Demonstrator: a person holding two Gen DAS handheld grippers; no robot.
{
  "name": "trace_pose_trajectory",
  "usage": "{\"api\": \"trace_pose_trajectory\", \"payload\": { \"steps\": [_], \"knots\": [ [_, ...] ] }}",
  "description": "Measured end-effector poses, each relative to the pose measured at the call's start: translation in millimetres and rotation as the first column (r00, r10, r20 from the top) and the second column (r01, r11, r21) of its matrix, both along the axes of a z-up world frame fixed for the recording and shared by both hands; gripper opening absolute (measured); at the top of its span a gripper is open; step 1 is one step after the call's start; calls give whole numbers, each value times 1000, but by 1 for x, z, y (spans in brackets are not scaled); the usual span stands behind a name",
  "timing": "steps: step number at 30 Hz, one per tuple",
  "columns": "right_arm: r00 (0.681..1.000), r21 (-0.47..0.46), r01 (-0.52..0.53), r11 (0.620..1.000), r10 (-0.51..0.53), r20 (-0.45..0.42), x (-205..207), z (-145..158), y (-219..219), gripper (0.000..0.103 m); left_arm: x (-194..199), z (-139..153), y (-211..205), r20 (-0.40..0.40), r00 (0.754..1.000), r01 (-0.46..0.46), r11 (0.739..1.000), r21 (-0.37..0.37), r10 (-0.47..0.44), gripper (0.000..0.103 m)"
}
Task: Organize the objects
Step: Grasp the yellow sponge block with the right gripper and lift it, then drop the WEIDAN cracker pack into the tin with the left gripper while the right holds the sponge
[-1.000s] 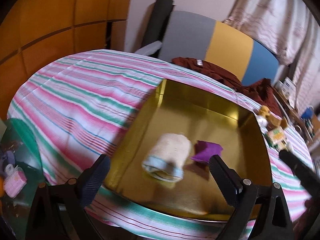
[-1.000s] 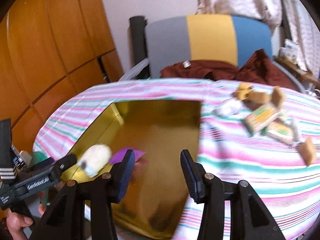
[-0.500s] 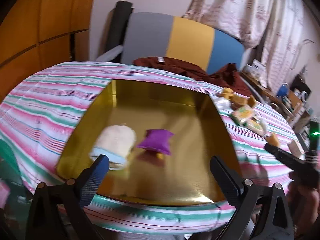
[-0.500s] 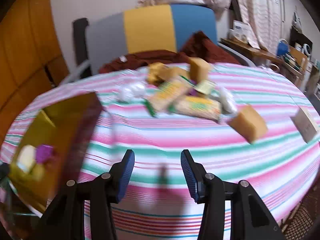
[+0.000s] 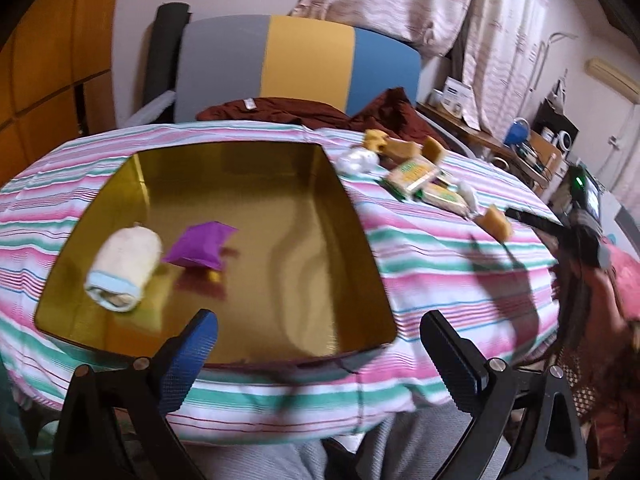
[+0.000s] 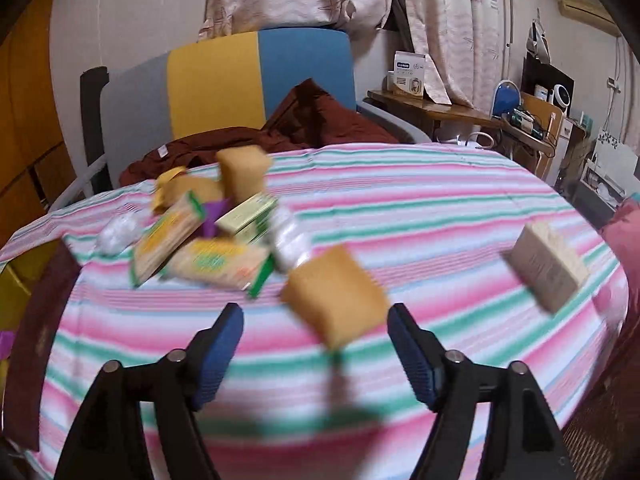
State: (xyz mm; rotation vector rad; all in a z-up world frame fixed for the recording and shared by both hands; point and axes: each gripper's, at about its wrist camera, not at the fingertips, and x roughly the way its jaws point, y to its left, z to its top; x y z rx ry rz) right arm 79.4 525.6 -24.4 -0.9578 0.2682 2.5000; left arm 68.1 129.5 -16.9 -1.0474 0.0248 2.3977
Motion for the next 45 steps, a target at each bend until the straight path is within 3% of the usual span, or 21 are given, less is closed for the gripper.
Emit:
{"api": "trace_pose_trajectory", "payload": {
  "steps": [8,12,14,15,16,17,20,26,31,34,37,39,42,45],
  "knots": [
    [988,23,-115,993,112,111,-33,-14,33,81,10,4,20,33,999,39,999,10,-40,102],
    [980,22,-125,992,120,158,-40,-29,39,81,11,5,28,42,998,56,998,7,-57,102],
    [985,5,-113,994,112,133,-38,-31,40,81,11,7,33,39,997,66,998,2,-66,102],
    [988,-3,-105,994,105,116,-37,-33,39,75,12,8,36,37,997,69,998,-2,-69,102],
    [991,-22,-95,995,97,97,-35,-34,38,63,11,9,40,33,997,74,997,-9,-73,102],
    [992,-51,-96,994,100,79,-35,-35,36,61,11,10,41,31,997,76,997,-11,-76,102],
    [996,-19,-53,998,54,67,-36,-35,25,57,8,15,52,21,996,85,996,-20,-84,102],
    [1000,-94,3,996,-6,-30,-38,-34,18,55,-7,27,78,9,994,108,993,-44,-108,102],
    [996,-153,50,987,-61,-71,-35,-43,29,56,-27,33,105,-30,995,92,985,-145,-98,102],
    [995,-138,56,989,-67,-77,-33,-43,27,56,-40,31,129,-23,989,143,974,-176,-149,102],
    [995,-103,61,993,-68,-67,-35,-44,21,56,-63,23,158,34,982,186,960,-207,-183,103],
    [995,-83,65,994,-70,-64,-35,-44,18,56,-76,21,169,55,980,197,962,-188,-190,103],
    [995,-67,69,995,-73,-65,-35,-45,17,56,-99,20,186,42,978,206,969,-139,-202,103],
    [995,-54,76,996,-80,-67,-35,-45,16,56,-121,14,201,2,984,176,970,-169,-178,103]
  ]
}}
